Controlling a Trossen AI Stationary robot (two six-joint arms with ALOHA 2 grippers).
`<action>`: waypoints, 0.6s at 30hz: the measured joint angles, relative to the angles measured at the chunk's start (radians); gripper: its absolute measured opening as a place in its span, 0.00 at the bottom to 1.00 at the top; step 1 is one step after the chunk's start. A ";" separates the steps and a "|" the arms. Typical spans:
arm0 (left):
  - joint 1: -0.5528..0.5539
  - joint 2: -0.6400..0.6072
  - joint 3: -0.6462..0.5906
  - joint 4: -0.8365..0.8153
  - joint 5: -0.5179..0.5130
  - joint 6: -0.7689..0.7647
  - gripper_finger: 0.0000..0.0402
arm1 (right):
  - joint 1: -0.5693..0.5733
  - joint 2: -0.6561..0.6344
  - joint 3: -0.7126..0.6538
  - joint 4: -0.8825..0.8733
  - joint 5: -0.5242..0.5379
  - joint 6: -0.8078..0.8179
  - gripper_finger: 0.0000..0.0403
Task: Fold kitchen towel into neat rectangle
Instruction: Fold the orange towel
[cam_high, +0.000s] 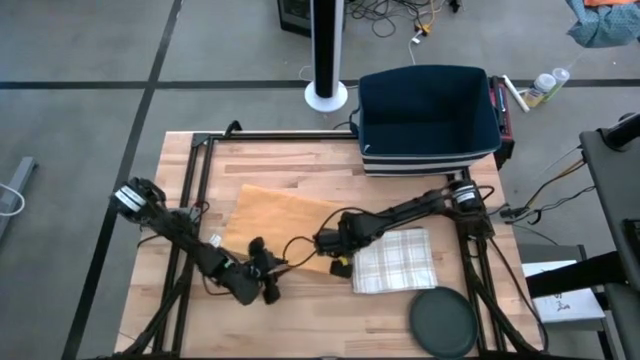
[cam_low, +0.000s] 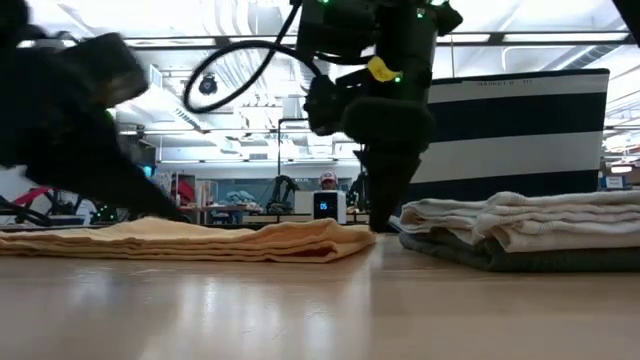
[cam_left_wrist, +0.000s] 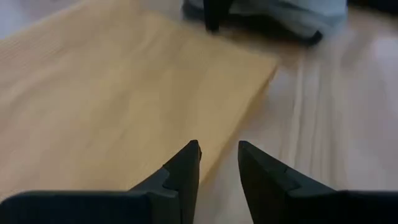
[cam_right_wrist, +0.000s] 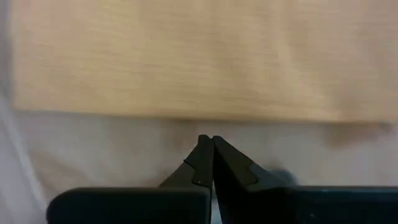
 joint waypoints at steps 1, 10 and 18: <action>0.028 0.012 0.000 0.050 0.019 0.032 0.26 | 0.006 0.008 0.000 0.020 -0.018 0.000 0.00; 0.208 0.140 0.020 0.322 0.248 0.239 0.26 | 0.060 0.022 -0.001 0.090 -0.044 0.026 0.00; 0.296 0.305 0.153 0.353 0.351 0.323 0.26 | 0.077 0.028 -0.002 0.162 -0.043 0.026 0.00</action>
